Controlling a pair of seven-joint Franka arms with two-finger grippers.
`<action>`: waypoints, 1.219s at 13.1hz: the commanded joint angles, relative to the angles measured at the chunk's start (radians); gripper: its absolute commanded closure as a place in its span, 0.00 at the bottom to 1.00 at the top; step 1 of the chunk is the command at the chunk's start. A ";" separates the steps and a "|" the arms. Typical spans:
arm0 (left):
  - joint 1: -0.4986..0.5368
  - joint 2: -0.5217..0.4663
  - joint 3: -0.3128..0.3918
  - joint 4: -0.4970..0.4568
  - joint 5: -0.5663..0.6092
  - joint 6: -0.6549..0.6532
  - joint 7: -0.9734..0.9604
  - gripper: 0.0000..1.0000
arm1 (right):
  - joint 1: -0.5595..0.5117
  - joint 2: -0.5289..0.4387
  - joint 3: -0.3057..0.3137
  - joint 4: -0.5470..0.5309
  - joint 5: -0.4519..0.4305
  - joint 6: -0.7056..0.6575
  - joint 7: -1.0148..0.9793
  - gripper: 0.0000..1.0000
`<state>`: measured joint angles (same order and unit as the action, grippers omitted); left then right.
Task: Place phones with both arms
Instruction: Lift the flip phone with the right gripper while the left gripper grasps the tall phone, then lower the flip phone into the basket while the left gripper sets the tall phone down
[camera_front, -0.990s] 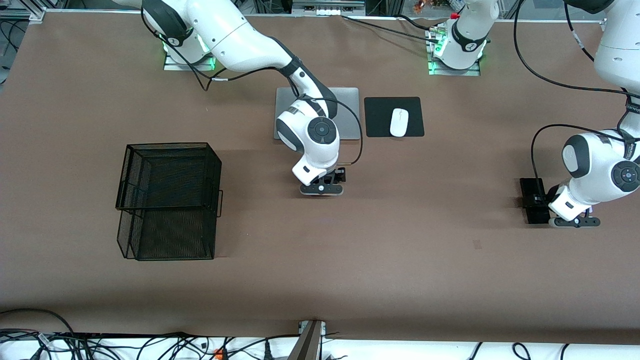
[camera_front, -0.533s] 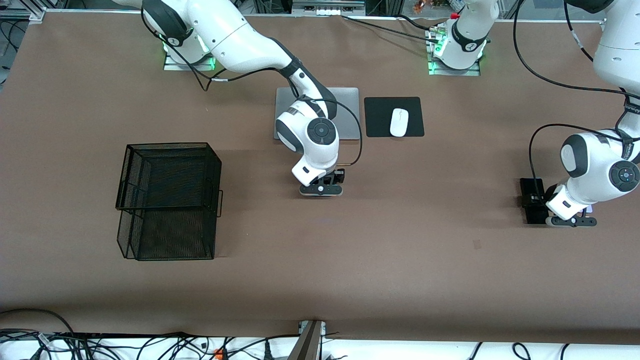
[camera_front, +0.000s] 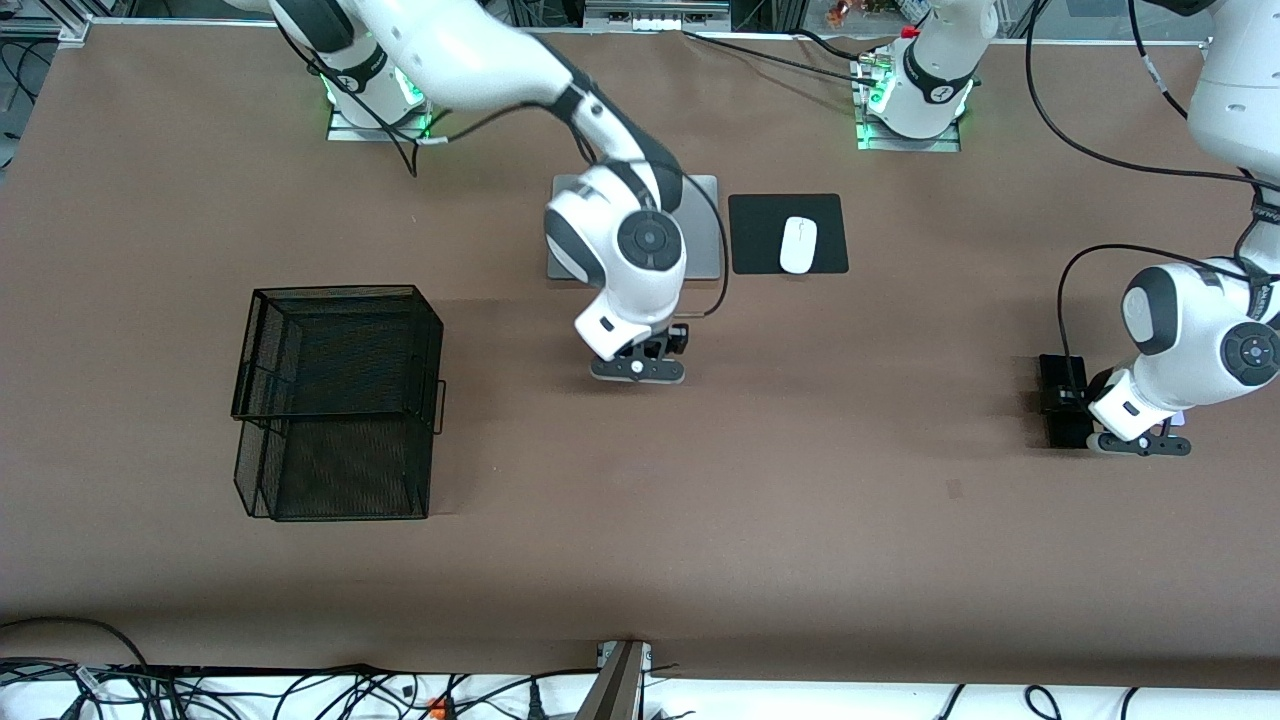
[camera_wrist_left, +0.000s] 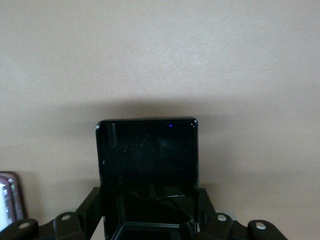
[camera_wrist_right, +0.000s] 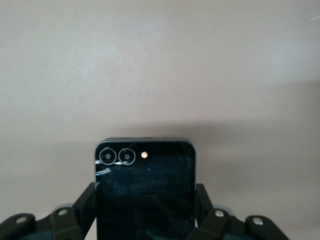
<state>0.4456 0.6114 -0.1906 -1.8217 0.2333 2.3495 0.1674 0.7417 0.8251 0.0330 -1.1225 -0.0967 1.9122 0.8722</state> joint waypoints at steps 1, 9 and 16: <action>0.007 -0.103 -0.059 0.024 0.003 -0.158 0.006 1.00 | -0.091 -0.130 0.007 -0.009 0.050 -0.142 -0.085 0.78; -0.238 -0.087 -0.299 0.306 0.000 -0.610 -0.303 0.97 | -0.274 -0.529 -0.299 -0.543 0.077 -0.072 -0.747 0.78; -0.638 0.121 -0.294 0.355 -0.144 -0.128 -0.914 0.96 | -0.346 -0.448 -0.430 -0.698 0.183 0.102 -0.957 0.78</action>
<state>-0.1280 0.6661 -0.4987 -1.5195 0.1079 2.1181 -0.6619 0.4091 0.3643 -0.4013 -1.8103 0.0641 1.9973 -0.0615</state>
